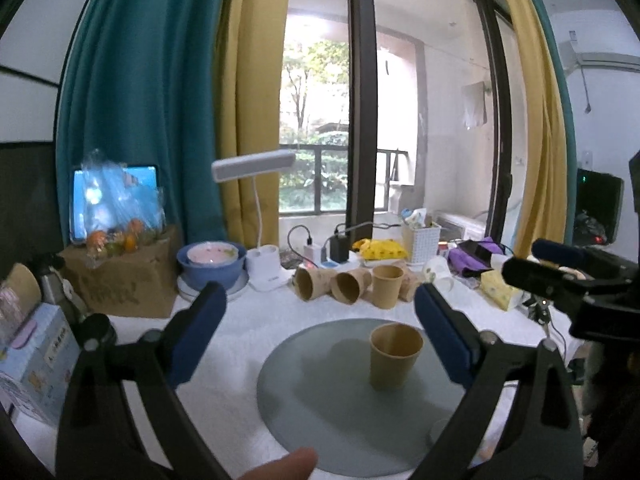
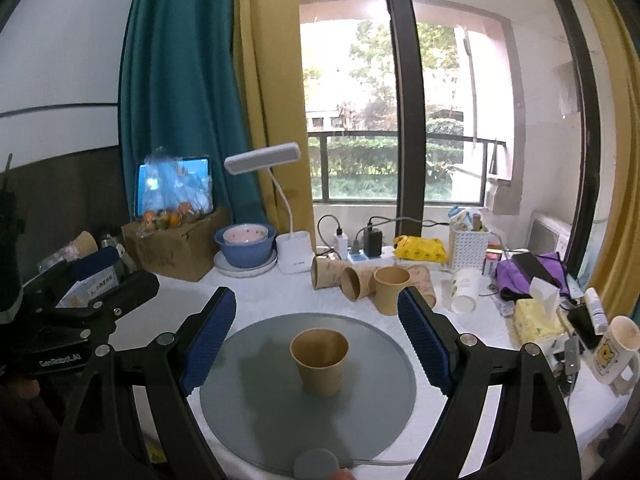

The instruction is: Flip cup upright

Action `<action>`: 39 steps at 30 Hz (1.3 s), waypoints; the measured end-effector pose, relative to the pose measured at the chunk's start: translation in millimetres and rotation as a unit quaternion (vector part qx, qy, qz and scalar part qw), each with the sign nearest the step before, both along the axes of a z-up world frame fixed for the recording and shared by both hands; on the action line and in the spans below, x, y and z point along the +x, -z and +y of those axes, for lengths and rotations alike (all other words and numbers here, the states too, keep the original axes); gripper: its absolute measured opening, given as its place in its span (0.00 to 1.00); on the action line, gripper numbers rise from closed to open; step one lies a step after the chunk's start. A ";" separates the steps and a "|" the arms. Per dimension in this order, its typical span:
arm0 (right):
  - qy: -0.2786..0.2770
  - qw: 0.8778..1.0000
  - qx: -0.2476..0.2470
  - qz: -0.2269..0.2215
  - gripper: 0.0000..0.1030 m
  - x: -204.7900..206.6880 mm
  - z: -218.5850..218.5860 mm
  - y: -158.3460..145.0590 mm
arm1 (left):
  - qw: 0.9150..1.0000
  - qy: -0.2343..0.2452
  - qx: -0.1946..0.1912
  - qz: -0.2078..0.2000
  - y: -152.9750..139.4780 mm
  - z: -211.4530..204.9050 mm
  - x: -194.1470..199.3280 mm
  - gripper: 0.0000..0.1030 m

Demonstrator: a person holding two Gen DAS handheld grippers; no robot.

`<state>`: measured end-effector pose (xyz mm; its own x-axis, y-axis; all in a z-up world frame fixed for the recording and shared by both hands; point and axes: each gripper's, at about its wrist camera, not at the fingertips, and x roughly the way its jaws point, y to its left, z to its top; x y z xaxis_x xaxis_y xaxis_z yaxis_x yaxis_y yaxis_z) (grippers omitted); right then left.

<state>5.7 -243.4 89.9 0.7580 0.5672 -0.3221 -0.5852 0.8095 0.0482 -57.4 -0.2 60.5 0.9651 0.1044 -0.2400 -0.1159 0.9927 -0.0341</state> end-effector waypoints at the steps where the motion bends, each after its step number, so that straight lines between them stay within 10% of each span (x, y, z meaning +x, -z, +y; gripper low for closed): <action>1: 0.002 1.000 0.000 -0.003 0.83 -0.9 -1.7 -1.4 | 1.000 0.000 0.002 -0.005 -2.6 -1.4 -2.2 0.93; 39: 0.012 1.000 0.007 -0.008 0.83 -1.4 -8.5 -5.5 | 1.000 0.002 -0.014 -0.025 -10.0 -1.7 -12.9 0.93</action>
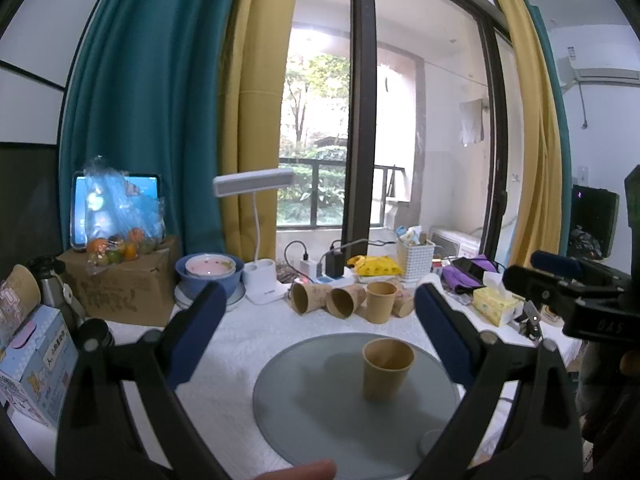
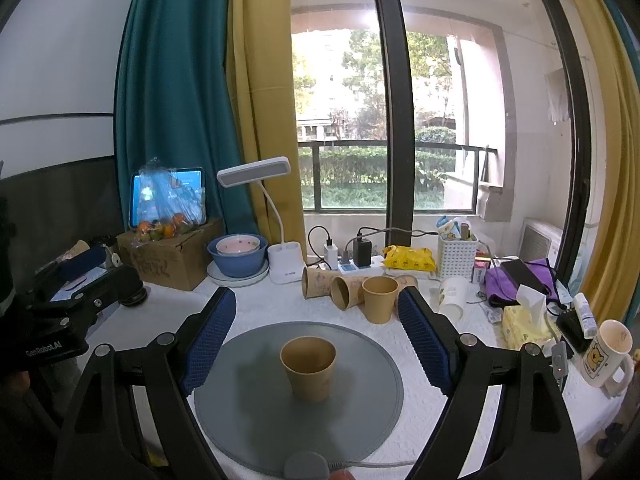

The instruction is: Flip cup upright

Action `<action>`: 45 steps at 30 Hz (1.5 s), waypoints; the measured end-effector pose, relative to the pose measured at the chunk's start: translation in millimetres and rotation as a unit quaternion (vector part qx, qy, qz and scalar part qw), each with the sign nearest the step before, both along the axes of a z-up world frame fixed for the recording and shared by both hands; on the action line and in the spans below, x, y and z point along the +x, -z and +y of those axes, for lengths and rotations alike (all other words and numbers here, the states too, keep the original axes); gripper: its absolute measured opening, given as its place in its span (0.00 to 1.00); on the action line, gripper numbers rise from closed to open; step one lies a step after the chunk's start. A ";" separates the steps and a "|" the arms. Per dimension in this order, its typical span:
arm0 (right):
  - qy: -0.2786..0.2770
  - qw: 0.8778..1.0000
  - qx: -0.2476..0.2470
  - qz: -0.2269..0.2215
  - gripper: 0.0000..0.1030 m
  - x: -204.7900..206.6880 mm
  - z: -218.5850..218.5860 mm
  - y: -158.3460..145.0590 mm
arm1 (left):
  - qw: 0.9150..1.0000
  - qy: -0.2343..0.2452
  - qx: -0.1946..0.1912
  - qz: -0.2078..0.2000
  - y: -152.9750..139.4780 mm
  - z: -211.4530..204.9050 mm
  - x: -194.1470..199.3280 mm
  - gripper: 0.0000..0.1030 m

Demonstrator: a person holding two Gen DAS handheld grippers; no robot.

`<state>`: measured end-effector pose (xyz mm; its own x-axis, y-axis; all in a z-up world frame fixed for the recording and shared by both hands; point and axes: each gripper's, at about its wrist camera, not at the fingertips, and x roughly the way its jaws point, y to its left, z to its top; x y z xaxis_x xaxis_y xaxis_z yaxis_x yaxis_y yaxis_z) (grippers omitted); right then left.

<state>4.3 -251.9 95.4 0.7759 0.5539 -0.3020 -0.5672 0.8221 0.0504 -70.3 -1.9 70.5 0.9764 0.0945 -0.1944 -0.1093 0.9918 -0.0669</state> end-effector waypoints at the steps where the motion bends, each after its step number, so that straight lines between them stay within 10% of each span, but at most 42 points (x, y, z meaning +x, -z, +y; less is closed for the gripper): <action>1: -0.001 1.000 0.000 0.000 0.83 0.1 0.0 0.1 | 1.000 0.000 0.000 0.001 0.0 0.0 0.0 0.93; 45: -0.005 1.000 0.001 0.001 0.83 -0.9 3.1 -0.9 | 1.000 0.003 0.002 0.000 -0.7 -4.5 0.0 0.93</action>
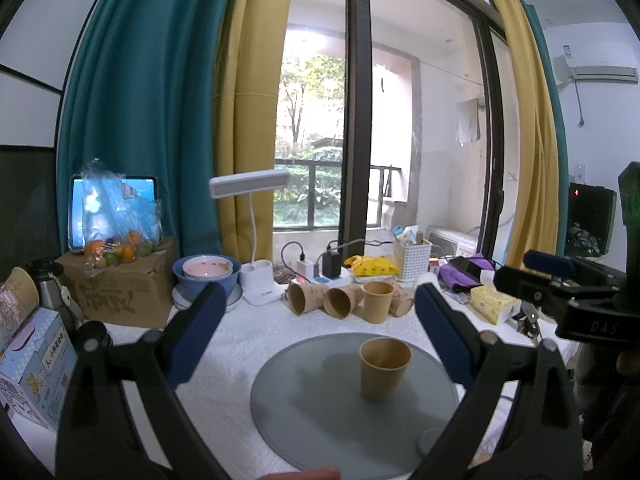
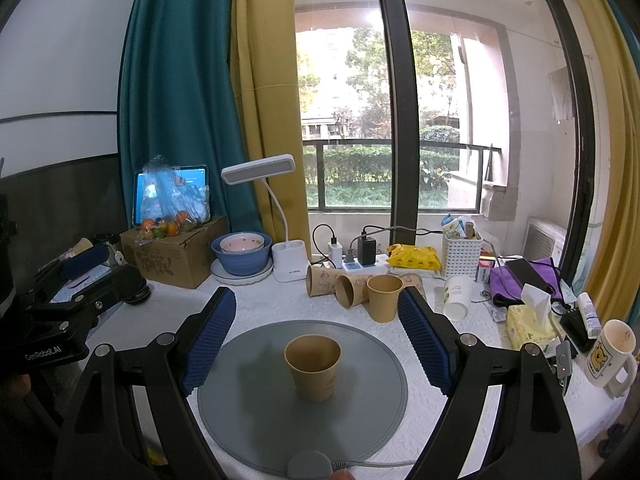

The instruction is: Flip cup upright

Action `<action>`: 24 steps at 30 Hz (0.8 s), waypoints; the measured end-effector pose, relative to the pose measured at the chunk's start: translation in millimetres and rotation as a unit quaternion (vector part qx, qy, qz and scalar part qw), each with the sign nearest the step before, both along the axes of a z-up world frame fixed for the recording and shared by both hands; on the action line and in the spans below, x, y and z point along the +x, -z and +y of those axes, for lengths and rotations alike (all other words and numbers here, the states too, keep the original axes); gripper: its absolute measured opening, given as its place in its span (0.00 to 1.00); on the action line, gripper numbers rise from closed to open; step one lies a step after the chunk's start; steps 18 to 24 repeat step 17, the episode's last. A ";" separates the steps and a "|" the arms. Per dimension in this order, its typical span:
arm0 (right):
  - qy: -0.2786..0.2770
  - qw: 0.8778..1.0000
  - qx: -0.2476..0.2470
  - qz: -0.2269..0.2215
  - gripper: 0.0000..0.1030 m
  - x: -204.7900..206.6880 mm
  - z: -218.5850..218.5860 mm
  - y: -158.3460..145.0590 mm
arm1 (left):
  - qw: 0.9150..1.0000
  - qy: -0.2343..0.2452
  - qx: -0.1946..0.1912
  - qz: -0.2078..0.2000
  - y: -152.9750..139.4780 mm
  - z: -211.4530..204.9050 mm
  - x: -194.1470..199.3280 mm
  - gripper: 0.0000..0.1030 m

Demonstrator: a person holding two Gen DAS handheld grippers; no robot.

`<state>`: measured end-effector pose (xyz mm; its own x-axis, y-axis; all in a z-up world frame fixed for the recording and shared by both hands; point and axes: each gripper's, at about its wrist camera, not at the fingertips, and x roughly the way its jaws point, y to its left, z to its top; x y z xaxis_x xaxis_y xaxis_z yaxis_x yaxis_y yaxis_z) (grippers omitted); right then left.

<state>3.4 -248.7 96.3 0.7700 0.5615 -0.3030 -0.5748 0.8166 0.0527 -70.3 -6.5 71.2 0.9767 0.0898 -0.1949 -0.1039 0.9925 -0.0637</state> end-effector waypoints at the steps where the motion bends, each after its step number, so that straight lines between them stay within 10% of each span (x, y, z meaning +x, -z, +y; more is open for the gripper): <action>1: 0.000 1.000 0.000 0.000 0.83 0.0 0.1 0.0 | 1.000 0.000 0.000 0.000 0.1 0.1 0.0 0.93; 24: -0.004 1.000 -0.004 0.004 0.83 -1.6 3.1 3.4 | 1.000 0.002 0.006 -0.016 1.7 -3.8 -1.6 0.93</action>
